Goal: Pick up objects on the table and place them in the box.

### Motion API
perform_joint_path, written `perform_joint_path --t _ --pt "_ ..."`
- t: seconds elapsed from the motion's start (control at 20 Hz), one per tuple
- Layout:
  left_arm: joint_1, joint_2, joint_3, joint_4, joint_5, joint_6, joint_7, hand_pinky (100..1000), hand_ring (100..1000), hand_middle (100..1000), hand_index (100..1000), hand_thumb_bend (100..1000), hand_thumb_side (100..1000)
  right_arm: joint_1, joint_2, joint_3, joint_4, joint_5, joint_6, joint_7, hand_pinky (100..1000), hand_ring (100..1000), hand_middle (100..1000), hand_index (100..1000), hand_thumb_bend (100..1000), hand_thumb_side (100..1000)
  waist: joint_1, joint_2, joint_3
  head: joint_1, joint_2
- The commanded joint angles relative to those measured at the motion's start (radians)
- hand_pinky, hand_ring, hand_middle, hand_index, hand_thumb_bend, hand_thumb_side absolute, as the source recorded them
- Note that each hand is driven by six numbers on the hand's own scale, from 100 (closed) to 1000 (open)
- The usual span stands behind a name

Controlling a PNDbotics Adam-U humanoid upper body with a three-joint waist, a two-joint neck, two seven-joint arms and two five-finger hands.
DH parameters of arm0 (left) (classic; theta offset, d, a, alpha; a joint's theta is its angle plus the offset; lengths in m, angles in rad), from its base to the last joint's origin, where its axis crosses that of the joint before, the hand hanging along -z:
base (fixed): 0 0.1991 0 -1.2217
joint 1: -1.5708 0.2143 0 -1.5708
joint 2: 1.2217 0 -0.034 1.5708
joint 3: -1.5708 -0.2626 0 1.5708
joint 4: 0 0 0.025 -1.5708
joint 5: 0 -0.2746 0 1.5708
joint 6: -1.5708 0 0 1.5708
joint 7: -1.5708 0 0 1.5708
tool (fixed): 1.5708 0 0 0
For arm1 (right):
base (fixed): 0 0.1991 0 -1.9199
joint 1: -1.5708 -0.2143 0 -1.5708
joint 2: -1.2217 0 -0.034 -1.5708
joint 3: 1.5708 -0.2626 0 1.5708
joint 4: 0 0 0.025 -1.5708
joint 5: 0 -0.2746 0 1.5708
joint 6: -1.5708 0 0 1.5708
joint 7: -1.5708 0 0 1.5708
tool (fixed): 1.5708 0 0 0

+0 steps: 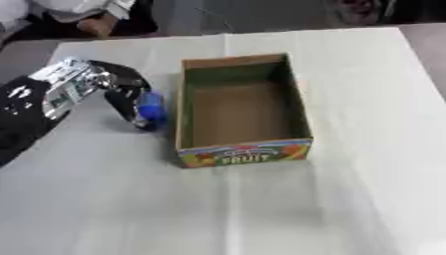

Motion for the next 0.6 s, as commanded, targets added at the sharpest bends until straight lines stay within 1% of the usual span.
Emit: perform_joint_path --t 0.05,0.25,0.6 --pt "-0.008 0.036 0.016 -0.035 -0.008 -0.002 0.073 100 100 100 310 100 762 -0.013 -0.016 -0.011 -0.016 0.000 -0.001 0.000 228 512 502 601 100 885 -0.003 -0.011 0.002 0.008 0.004" --pt "-0.013 0.053 0.029 -0.071 -0.016 0.005 0.078 100 100 100 306 100 763 -0.009 -0.017 -0.013 -0.016 0.003 -0.001 -0.003 229 512 502 601 100 885 -0.002 -0.013 0.006 0.008 0.007" --pt "-0.021 0.103 0.059 -0.155 -0.016 0.037 0.038 100 100 100 304 100 765 0.002 -0.021 -0.014 -0.016 0.011 0.000 -0.010 228 513 502 600 100 885 0.000 -0.019 0.016 0.007 0.009"
